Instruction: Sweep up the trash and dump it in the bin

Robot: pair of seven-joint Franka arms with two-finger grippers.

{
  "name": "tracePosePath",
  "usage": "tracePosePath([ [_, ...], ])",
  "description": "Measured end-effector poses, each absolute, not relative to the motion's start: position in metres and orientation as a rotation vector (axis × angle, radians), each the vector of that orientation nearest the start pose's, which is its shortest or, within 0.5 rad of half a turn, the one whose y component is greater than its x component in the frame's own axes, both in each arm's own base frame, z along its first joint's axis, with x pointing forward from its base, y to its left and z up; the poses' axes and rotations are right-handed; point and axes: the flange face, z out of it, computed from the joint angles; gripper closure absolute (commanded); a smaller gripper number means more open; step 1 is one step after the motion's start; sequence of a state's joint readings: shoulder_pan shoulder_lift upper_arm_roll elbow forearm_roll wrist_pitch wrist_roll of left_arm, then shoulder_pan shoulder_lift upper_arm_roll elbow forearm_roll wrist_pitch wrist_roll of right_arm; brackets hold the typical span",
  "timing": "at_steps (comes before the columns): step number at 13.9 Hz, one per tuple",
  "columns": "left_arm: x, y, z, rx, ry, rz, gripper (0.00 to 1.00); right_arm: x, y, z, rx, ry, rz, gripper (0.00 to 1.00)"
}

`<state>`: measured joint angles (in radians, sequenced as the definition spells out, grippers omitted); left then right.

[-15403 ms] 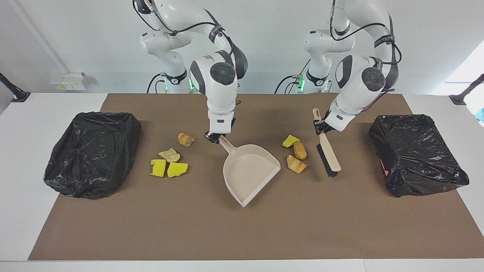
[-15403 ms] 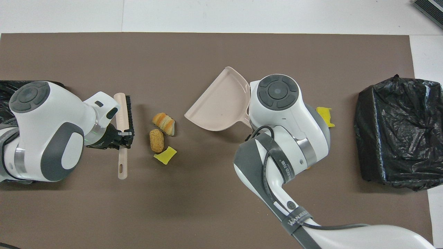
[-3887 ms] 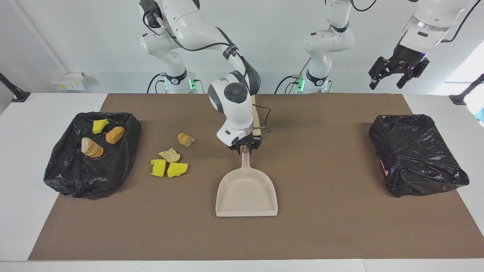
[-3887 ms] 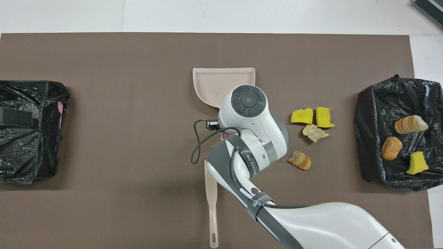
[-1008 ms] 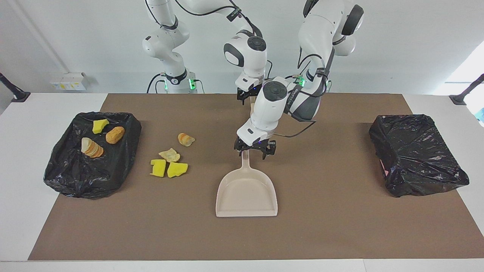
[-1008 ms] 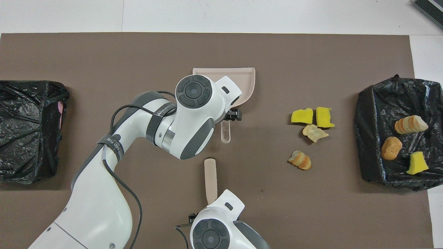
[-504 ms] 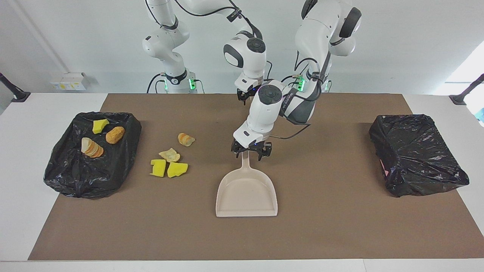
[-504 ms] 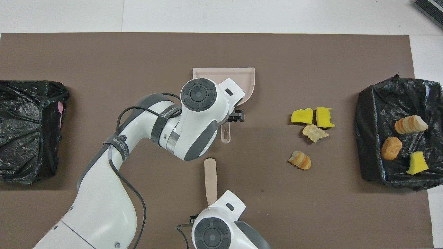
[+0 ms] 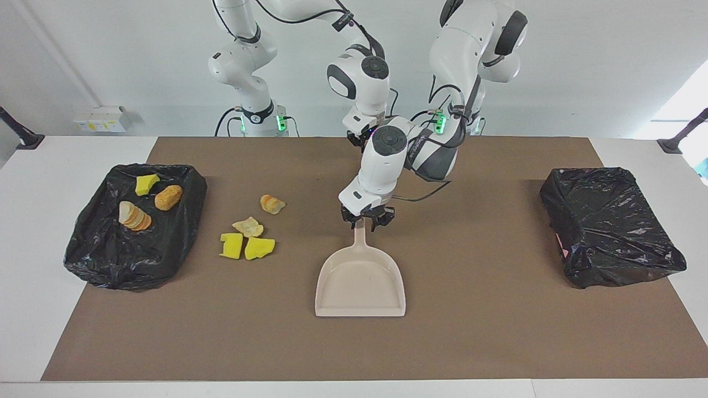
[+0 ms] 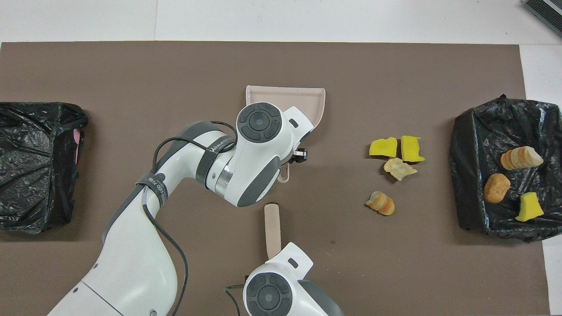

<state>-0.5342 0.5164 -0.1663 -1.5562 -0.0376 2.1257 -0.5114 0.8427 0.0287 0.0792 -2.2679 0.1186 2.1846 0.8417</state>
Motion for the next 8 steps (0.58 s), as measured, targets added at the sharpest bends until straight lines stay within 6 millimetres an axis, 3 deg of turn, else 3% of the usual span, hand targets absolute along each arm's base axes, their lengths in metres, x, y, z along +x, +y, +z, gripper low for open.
tracePosePath([
  [4,0.554,-0.42,0.359,-3.232,0.263,0.035,1.0,0.318,0.377,0.353,-3.206,0.074,0.33,1.0],
  [6,0.572,-0.389,0.37,-3.203,0.375,0.044,1.0,0.33,0.354,0.366,-3.216,0.116,0.374,1.0],
  [8,0.589,-0.348,0.394,-3.176,0.502,0.053,1.0,0.344,0.328,0.379,-3.217,0.139,0.416,1.0],
])
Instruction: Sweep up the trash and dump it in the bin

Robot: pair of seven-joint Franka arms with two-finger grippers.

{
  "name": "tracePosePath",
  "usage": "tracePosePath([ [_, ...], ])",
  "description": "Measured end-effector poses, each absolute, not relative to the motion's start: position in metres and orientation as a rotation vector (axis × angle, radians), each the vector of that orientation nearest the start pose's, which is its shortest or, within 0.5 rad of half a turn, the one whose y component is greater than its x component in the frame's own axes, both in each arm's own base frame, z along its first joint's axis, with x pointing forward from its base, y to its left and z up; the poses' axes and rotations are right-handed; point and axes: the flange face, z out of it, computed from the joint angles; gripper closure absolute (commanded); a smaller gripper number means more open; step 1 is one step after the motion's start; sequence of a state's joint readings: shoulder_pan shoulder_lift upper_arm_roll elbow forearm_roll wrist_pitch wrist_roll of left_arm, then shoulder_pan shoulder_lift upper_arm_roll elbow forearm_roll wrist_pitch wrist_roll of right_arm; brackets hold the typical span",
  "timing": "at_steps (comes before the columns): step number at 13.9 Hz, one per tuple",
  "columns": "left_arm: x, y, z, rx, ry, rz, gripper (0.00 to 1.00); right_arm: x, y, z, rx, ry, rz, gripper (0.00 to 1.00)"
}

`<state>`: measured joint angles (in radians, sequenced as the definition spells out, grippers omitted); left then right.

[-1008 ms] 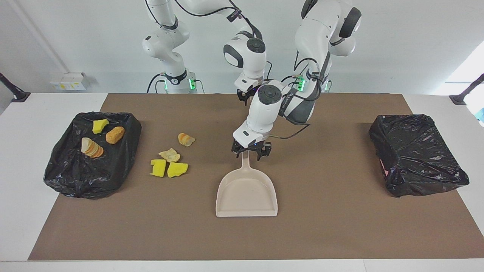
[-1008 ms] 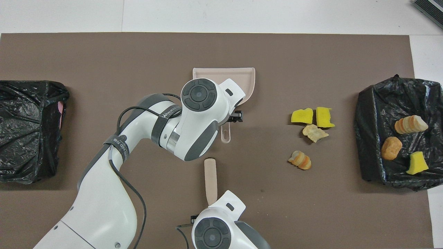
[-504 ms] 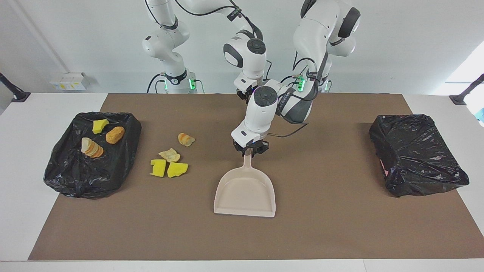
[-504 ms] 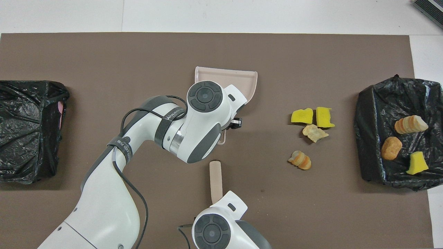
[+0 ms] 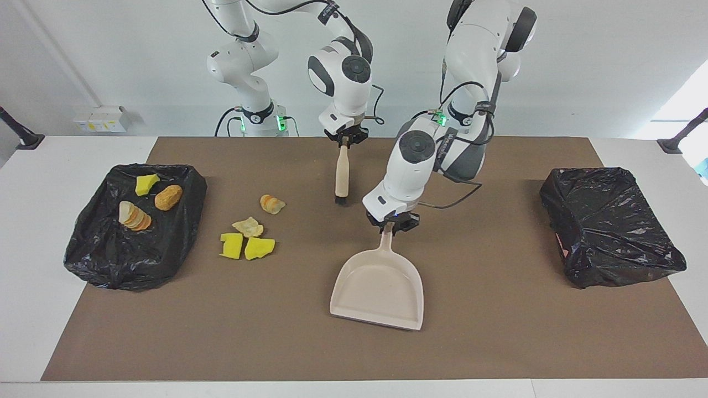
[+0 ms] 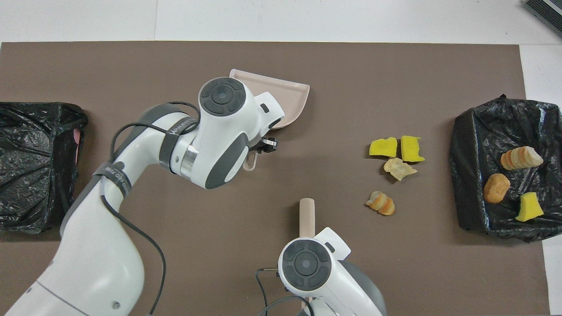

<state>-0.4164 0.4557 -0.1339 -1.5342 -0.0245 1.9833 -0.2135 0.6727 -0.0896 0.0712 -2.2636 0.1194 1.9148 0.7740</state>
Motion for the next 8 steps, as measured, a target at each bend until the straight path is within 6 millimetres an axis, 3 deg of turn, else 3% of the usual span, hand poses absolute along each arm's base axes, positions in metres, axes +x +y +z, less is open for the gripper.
tracePosePath([
  [3,0.598,-0.295,0.436,-3.112,0.758,0.082,1.0,0.368,0.277,0.403,-3.194,0.131,0.463,1.0],
  [8,0.6,-0.189,0.483,-2.859,1.482,0.233,1.0,0.409,0.188,0.428,-3.193,0.004,0.434,1.0],
])
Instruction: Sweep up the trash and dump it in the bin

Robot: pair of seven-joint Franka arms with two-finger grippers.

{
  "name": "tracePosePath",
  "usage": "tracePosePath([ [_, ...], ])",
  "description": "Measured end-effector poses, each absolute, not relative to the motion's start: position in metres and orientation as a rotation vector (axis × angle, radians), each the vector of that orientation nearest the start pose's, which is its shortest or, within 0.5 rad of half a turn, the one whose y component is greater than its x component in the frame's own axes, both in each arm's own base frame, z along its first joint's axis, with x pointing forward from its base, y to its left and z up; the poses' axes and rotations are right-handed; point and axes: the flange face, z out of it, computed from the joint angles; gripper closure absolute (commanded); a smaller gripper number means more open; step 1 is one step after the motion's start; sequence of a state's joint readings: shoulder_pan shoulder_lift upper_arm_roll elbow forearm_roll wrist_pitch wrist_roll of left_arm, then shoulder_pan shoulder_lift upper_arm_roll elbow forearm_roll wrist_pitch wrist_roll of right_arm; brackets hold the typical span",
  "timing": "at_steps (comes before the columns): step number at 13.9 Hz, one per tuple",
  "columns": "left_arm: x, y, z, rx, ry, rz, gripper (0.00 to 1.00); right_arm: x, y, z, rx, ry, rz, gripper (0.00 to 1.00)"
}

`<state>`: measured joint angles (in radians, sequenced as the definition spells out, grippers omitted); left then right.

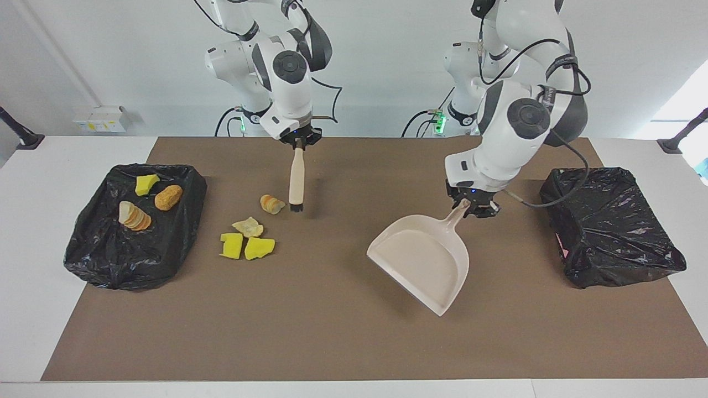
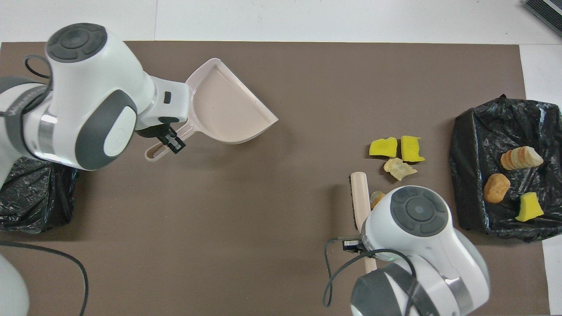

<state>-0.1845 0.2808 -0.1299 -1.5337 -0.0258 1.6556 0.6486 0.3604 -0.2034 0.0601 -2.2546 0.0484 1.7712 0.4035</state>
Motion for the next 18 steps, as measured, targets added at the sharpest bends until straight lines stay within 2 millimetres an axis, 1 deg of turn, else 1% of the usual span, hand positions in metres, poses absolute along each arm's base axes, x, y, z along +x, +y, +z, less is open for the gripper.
tracePosePath([
  [1,0.597,-0.175,0.487,-2.79,1.633,0.271,1.0,0.419,0.167,0.429,-3.182,-0.021,0.432,1.0],
  [2,0.594,-0.168,0.488,-2.726,1.758,0.298,1.0,0.427,0.144,0.43,-3.169,-0.041,0.431,1.0],
  [4,0.586,-0.166,0.484,-2.627,1.928,0.337,1.0,0.443,0.091,0.431,-3.136,-0.052,0.42,1.0],
  [5,0.579,-0.166,0.477,-2.581,1.997,0.363,1.0,0.449,0.066,0.432,-3.124,-0.045,0.392,1.0],
  [7,0.559,-0.166,0.46,-2.51,2.086,0.392,1.0,0.459,0.026,0.433,-3.111,-0.066,0.322,1.0],
  [9,0.531,-0.178,0.442,-2.455,2.116,0.336,1.0,0.465,-0.003,0.43,-3.117,-0.08,0.269,1.0],
  [11,0.499,-0.195,0.425,-2.436,2.077,0.296,1.0,0.471,-0.024,0.417,-3.139,-0.076,0.233,1.0],
  [12,0.484,-0.207,0.418,-2.442,2.024,0.274,1.0,0.474,-0.033,0.407,-3.145,-0.079,0.228,1.0],
  [13,0.468,-0.223,0.411,-2.459,1.952,0.254,1.0,0.477,-0.04,0.395,-3.144,-0.076,0.235,1.0],
  [14,0.457,-0.237,0.406,-2.463,1.911,0.248,1.0,0.48,-0.044,0.385,-3.141,-0.069,0.25,1.0],
  [15,0.45,-0.245,0.403,-2.461,1.891,0.245,1.0,0.481,-0.046,0.375,-3.137,-0.065,0.267,1.0],
  [16,0.447,-0.247,0.401,-2.463,1.878,0.249,1.0,0.483,-0.045,0.368,-3.134,-0.067,0.281,1.0],
  [18,0.447,-0.242,0.395,-2.475,1.862,0.258,1.0,0.484,-0.039,0.363,-3.133,-0.078,0.294,1.0],
])
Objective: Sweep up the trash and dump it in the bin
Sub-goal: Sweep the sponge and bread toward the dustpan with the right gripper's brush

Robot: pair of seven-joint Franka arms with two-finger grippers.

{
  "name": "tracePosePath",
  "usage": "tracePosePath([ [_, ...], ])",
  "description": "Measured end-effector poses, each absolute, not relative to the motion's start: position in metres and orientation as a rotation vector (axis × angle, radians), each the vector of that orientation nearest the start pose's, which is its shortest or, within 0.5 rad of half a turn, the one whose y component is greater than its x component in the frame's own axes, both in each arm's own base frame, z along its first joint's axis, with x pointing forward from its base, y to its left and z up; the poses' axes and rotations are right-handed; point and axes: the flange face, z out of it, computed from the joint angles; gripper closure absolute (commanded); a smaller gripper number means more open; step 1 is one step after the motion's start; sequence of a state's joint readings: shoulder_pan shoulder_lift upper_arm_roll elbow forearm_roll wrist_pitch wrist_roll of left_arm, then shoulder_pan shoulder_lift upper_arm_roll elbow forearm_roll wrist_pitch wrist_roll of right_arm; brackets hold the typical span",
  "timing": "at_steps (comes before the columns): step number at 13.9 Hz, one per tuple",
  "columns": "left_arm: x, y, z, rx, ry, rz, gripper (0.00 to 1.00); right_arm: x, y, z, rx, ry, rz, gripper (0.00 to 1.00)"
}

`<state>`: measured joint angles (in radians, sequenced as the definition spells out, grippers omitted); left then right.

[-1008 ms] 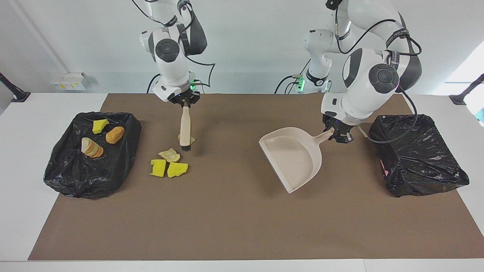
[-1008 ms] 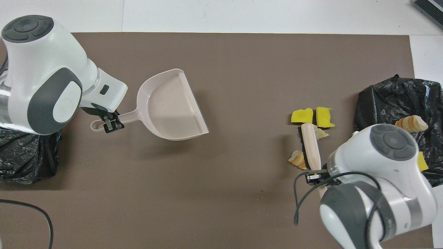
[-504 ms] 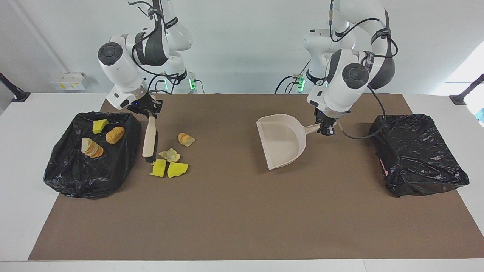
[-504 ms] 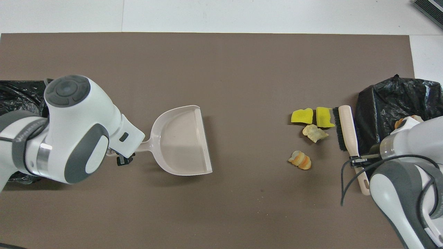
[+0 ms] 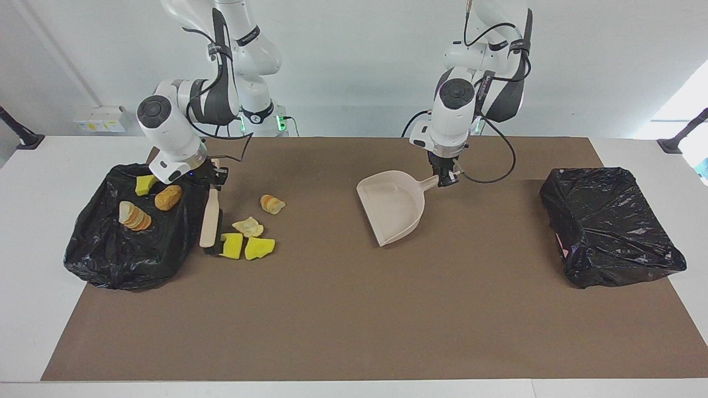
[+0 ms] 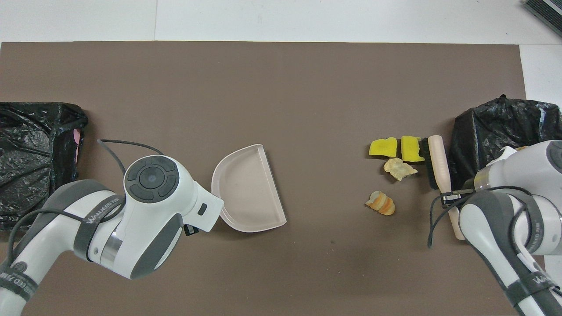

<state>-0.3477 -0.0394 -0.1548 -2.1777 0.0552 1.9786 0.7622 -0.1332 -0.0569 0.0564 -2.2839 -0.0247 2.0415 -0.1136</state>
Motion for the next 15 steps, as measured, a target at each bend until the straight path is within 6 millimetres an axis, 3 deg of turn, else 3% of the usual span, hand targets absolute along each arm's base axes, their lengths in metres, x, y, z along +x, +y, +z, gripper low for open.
tracePosePath([
  [4,0.442,-0.237,0.38,-2.495,1.835,0.269,1.0,0.487,0.006,0.358,-3.147,-0.103,0.303,1.0],
  [9,0.44,-0.237,0.377,-2.513,1.807,0.275,1.0,0.496,0.065,0.348,-3.153,-0.201,0.306,1.0],
  [15,0.44,-0.237,0.377,-2.516,1.802,0.276,1.0,0.484,0.16,0.352,-3.079,-0.319,0.299,1.0],
])
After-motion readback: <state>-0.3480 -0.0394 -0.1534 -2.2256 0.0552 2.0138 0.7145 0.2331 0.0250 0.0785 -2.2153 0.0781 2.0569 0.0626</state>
